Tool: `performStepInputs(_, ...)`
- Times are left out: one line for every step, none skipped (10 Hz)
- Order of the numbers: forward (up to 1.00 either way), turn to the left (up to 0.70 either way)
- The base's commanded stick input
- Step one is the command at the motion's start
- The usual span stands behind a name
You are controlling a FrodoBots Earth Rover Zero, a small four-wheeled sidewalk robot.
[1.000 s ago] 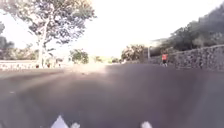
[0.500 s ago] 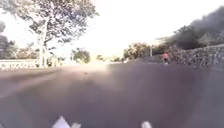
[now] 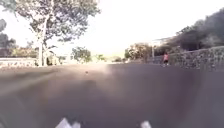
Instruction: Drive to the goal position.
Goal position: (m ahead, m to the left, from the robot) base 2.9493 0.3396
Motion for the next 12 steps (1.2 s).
performStepInputs(0.85,0.0)
performStepInputs(0.85,0.0)
performStepInputs(0.85,0.0)
performStepInputs(0.85,0.0)
performStepInputs(0.85,-0.1)
performStepInputs(0.85,-0.22)
performStepInputs(0.85,-0.34)
performStepInputs(0.85,-0.34)
performStepInputs(0.85,-0.34)
performStepInputs(0.85,0.0)
performStepInputs(0.85,0.0)
performStepInputs(0.85,0.0)
